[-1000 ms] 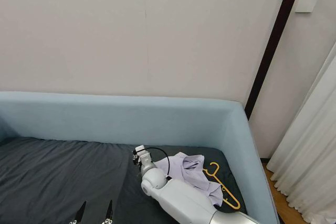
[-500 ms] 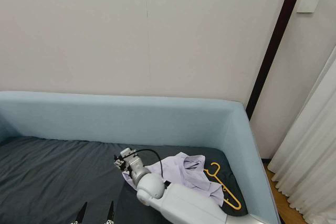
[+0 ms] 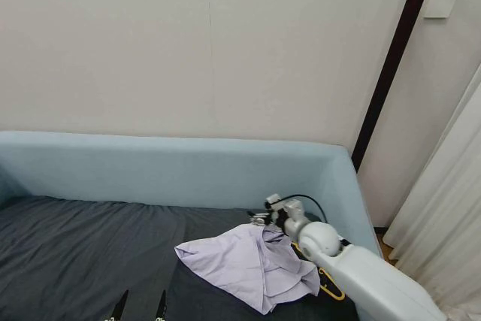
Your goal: Pick up the clothes from the sofa and hang them on the clothes hanger.
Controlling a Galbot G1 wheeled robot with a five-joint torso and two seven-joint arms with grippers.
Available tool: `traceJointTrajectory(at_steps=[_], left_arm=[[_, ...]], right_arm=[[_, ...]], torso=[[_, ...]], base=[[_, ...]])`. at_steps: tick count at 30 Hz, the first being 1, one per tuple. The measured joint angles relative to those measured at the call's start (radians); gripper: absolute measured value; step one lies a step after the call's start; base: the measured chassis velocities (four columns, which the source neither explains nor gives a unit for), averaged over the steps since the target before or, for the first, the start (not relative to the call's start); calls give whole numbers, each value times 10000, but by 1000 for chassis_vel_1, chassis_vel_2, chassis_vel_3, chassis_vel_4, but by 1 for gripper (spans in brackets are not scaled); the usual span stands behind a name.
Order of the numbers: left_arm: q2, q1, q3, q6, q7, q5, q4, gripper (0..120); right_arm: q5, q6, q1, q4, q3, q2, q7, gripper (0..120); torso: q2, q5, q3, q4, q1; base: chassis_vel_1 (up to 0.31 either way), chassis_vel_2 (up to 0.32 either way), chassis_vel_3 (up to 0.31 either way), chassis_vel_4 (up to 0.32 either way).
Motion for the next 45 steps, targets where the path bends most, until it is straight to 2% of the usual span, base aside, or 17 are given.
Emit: traceJointTrajectory(at_steps=[3,6,7,12,15,28,31,33,36,38,40,43,45], left_arm=[[-5,4,50,26,6,40,2,94],[-6,69,99,60,13,96,-7,94],[-6,69,99,60,13,96,-7,94],[42,227,64,71,19,106,-33,94],[55,276,42,72,19,106,-35,94],[61,301,30,111,18,100,29,94],[45,273,38,119,17,103,45,94],[44,272,37,120,17,103,46,94],[37,264,39,122,17,106,53,94],[37,264,38,122,17,106,53,94],[37,257,27,122,17,106,69,94],[5,255,35,121,17,107,70,94],[-13,273,49,116,17,123,69,94]], right_arm=[[-82,-17,-186,-719,398,140,-212,100],[-270,111,-180,-1799,814,729,-428,100],[-270,111,-180,-1799,814,729,-428,100],[-653,439,194,-4009,1212,1655,-850,100],[-659,547,327,-4808,1448,2010,-991,100],[-758,938,1066,-7027,2130,3085,-1358,98],[-1101,1067,1263,-7710,2338,3419,-1473,90],[-1135,1081,1281,-7785,2360,3455,-1484,88],[-1348,1199,1356,-8254,2513,3695,-1612,72],[-1401,1226,1356,-8343,2565,3756,-1643,68],[-1434,1306,1349,-8448,2672,3874,-1697,56],[-1424,1388,1356,-8497,2694,3885,-1742,50],[-1414,1406,1387,-8532,2696,3876,-1785,39]], torso=[[0,-2,1,2,0],[0,0,0,14,0],[0,0,0,14,0],[0,-5,1,8,0],[0,-3,1,5,0],[0,-2,1,7,0],[0,-5,1,6,0],[0,-5,1,6,0],[0,-4,1,8,0],[0,-4,1,7,0],[0,-5,1,7,0],[0,-4,1,6,0],[0,-4,1,5,0]], base=[[0,0,0,0],[0,0,0,0],[0,0,0,0],[0,0,0,0],[0,0,0,0],[0,0,0,0],[0,0,0,0],[0,0,0,0],[0,0,0,0],[0,0,0,0],[0,0,0,0],[0,0,0,0],[0,0,0,0]])
